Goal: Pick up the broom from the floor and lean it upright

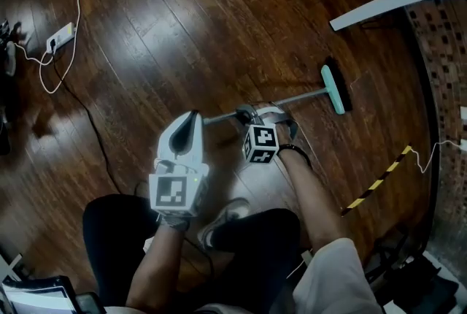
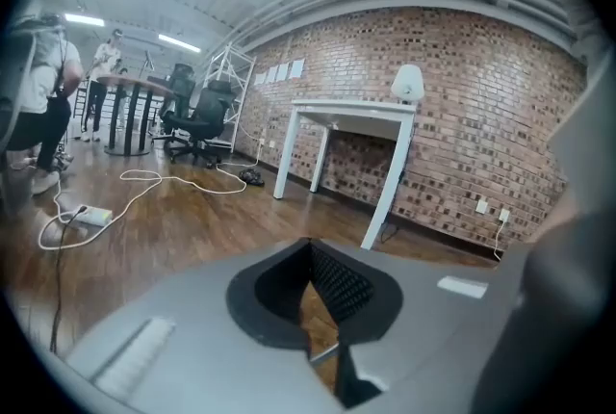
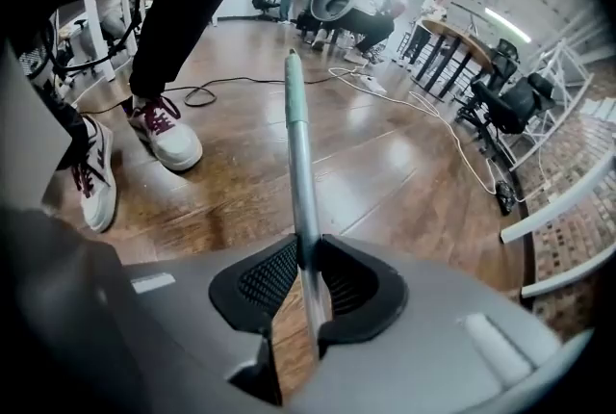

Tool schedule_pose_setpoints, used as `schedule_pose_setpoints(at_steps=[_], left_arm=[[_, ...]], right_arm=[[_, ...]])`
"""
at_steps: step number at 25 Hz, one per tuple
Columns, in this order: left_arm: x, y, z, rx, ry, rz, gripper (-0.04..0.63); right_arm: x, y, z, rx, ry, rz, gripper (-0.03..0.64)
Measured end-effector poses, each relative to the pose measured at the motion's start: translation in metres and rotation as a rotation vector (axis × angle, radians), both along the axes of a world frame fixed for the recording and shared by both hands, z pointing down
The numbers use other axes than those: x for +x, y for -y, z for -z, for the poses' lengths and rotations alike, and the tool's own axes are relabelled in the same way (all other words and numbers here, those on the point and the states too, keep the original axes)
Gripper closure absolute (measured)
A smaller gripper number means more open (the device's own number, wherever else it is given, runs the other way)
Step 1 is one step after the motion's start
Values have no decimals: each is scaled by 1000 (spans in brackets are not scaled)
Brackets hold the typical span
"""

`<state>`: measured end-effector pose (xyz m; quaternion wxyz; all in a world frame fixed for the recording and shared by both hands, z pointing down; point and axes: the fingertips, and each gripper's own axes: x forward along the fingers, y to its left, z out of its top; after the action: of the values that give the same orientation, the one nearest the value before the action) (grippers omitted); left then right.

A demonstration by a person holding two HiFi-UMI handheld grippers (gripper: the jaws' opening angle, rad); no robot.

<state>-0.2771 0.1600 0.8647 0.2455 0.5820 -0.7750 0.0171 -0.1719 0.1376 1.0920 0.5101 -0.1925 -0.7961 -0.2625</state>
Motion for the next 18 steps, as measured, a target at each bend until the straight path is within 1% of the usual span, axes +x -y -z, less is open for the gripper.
schedule_pose_setpoints(at_steps=[6, 10, 15, 18], left_arm=[[4, -7, 98, 14, 28, -13, 594], [3, -15, 143, -11, 55, -34, 594], [9, -27, 184, -42, 58, -45, 594], [21, -27, 215, -52, 64, -80, 594]], right_arm=[[27, 20, 73, 22, -4, -113, 520], [42, 38, 119, 33, 13, -215, 517], [66, 52, 183, 34, 72, -372, 517], [88, 64, 227, 39, 128, -503, 520]])
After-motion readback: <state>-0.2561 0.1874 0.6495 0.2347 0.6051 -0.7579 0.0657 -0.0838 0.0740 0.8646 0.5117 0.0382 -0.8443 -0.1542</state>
